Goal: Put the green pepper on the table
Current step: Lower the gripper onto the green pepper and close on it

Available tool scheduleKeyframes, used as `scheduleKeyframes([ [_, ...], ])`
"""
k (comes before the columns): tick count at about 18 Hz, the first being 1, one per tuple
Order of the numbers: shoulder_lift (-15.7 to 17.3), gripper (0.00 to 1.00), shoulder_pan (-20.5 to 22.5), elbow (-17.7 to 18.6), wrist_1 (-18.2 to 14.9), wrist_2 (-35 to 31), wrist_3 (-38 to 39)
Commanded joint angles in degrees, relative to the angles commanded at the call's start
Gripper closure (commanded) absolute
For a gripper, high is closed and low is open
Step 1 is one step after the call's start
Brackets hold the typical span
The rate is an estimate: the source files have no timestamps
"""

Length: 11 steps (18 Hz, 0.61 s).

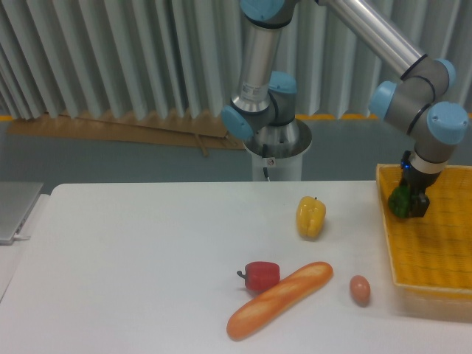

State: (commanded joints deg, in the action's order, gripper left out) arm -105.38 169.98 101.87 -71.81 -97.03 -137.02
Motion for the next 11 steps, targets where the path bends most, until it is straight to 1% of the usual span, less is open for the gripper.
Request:
scheduleKeyframes([
  [1, 0.0, 0.27, 0.1, -0.1, 0.0, 0.0, 0.1],
  [3, 0.0, 0.44, 0.1, 0.0, 0.0, 0.0, 0.0],
  [4, 0.0, 0.47, 0.1, -0.1, 0.0, 0.0, 0.0],
  [9, 0.2, 0.47, 0.1, -0.7, -0.1, 0.3, 0.0],
  [11, 0.3, 0.46, 0.0, -2.2, -0.2, 0.6, -0.1],
])
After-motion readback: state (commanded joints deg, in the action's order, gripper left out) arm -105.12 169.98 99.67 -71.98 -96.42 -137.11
